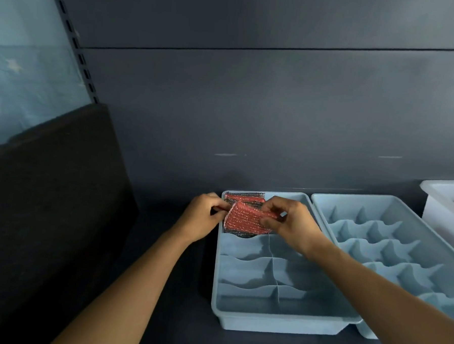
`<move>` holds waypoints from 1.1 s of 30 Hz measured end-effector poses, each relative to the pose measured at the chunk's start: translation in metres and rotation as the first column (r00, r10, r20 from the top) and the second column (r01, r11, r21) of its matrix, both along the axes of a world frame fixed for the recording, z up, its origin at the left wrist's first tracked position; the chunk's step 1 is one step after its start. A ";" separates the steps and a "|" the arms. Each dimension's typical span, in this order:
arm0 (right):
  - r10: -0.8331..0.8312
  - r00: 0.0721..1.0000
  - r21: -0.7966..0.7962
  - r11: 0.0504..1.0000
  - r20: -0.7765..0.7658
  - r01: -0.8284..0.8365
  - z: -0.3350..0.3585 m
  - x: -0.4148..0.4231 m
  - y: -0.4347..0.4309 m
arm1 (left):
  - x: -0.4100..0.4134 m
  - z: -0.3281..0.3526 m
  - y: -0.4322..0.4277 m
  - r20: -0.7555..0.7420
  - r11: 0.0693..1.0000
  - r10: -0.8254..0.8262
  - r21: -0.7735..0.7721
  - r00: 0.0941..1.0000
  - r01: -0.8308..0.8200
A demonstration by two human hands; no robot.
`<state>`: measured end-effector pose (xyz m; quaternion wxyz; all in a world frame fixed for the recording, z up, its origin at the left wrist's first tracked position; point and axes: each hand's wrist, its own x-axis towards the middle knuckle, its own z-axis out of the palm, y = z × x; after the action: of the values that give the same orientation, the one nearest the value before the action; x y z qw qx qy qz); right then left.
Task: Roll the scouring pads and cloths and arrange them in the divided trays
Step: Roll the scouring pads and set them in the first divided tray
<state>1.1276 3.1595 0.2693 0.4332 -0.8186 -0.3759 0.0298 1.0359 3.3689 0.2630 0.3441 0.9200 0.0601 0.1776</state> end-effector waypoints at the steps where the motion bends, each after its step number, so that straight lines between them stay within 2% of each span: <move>1: 0.009 0.998 -0.039 0.999 0.055 -0.007 0.000 0.000 -0.001 | 0.002 0.005 0.000 -0.032 0.998 -0.017 0.064 0.999 0.019; 4: 0.086 0.980 -0.115 0.991 0.178 -0.066 0.001 -0.003 -0.005 | 0.010 0.017 0.002 -0.183 0.955 0.031 0.297 0.983 0.025; 7: 0.135 0.968 -0.130 0.986 0.212 -0.109 0.000 -0.004 -0.009 | 0.016 0.023 0.004 -0.259 0.938 0.049 0.343 0.965 0.044; 11: 0.032 0.980 -0.088 0.996 0.197 -0.014 -0.001 -0.005 -0.008 | 0.017 0.023 0.005 -0.148 0.943 -0.003 0.329 0.989 0.052; 14: -0.061 0.957 -0.050 0.996 0.284 0.078 -0.001 -0.007 -0.002 | 0.016 0.020 0.003 -0.023 0.952 -0.026 0.303 0.999 0.031; 17: -0.032 0.920 -0.144 0.985 0.392 0.096 -0.001 -0.011 0.008 | 0.017 0.018 0.004 -0.037 0.977 -0.004 0.213 0.999 0.012; 21: 0.036 0.914 -0.341 0.933 0.405 0.114 -0.008 -0.013 0.023 | 0.011 0.017 0.005 -0.128 0.996 0.035 0.087 0.991 -0.023; 23: 0.032 0.907 -0.358 0.924 0.421 0.133 -0.014 -0.012 0.025 | 0.002 0.016 -0.002 -0.067 0.998 0.059 0.035 0.996 -0.056; 25: 0.003 0.902 -0.318 0.936 0.431 0.149 -0.018 -0.010 0.022 | -0.010 0.014 -0.012 -0.030 0.996 0.028 0.084 0.999 -0.026; 26: -0.009 0.897 -0.288 0.945 0.442 0.152 -0.020 -0.010 0.019 | -0.017 0.012 -0.018 -0.073 0.985 -0.023 0.170 0.997 0.036; 28: 0.004 0.872 -0.276 0.949 0.490 0.151 -0.024 -0.007 0.011 | -0.028 0.006 -0.026 -0.274 0.927 -0.087 0.329 0.958 0.178; 30: 0.113 0.871 -0.402 0.910 0.478 0.103 -0.027 -0.005 0.006 | -0.034 0.001 -0.028 -0.460 0.894 -0.047 0.376 0.887 0.242; 33: 0.234 0.917 -0.642 0.766 0.323 0.031 -0.025 -0.007 0.006 | -0.032 0.001 -0.028 -0.548 0.881 0.013 0.402 0.836 0.250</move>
<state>1.1208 3.1653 0.2444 0.0464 -0.8836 -0.4657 0.0178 1.0040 3.3404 0.2642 0.0976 0.9889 0.0511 -0.0996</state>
